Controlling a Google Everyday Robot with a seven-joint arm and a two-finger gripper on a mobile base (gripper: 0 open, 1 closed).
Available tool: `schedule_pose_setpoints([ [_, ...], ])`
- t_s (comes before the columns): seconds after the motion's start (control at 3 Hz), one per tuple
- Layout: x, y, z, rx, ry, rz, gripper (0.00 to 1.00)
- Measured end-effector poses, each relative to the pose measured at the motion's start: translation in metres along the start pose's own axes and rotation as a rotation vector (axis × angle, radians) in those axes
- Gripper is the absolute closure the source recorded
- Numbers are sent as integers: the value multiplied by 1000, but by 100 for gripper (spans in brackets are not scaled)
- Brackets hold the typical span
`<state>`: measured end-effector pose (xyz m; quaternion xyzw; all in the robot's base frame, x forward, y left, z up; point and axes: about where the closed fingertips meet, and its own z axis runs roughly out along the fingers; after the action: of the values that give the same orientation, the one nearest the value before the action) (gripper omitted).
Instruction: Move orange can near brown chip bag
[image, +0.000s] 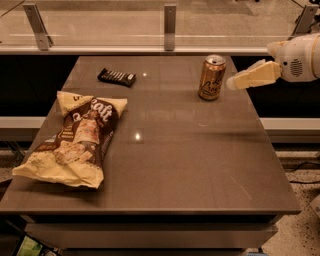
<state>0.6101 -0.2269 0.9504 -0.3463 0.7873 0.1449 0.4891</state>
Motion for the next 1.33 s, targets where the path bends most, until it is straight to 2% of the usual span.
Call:
schedule_pose_setpoints([
  [0.67,15,0,41,-56,-42,47,0],
  [1.33,22,1,68,-79,-108,75,0],
])
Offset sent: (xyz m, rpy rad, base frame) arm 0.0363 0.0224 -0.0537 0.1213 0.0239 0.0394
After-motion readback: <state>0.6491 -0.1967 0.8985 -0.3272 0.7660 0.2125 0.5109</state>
